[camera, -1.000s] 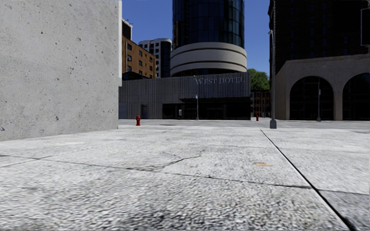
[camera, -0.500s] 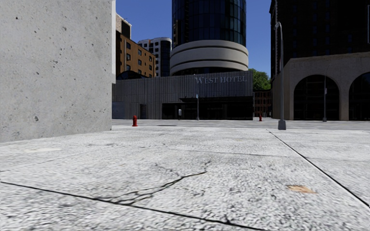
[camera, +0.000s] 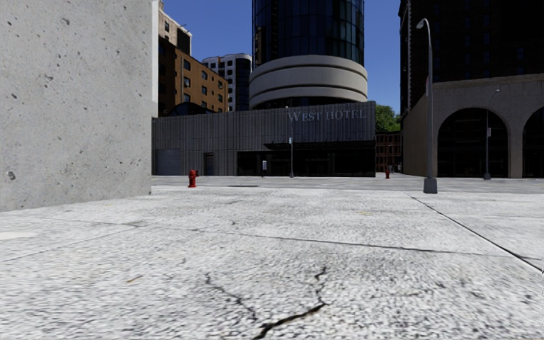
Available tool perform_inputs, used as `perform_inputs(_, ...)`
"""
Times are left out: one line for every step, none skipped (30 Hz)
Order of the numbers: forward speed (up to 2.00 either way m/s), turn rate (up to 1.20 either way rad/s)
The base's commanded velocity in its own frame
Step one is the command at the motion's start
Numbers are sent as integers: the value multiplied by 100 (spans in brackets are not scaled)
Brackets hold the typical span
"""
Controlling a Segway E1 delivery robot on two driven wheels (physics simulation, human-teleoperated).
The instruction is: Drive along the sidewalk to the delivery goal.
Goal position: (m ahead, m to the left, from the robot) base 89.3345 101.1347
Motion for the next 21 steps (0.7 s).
perform_inputs(200, 0)
perform_inputs(200, 0)
perform_inputs(200, 0)
perform_inputs(200, 0)
perform_inputs(200, 0)
perform_inputs(200, 0)
perform_inputs(200, 0)
perform_inputs(200, 0)
perform_inputs(200, 0)
perform_inputs(200, 0)
perform_inputs(200, 0)
perform_inputs(200, 0)
perform_inputs(200, 0)
perform_inputs(200, 0)
perform_inputs(200, 0)
perform_inputs(200, 0)
perform_inputs(200, 0)
perform_inputs(200, 0)
perform_inputs(200, 0)
perform_inputs(200, 0)
perform_inputs(200, 0)
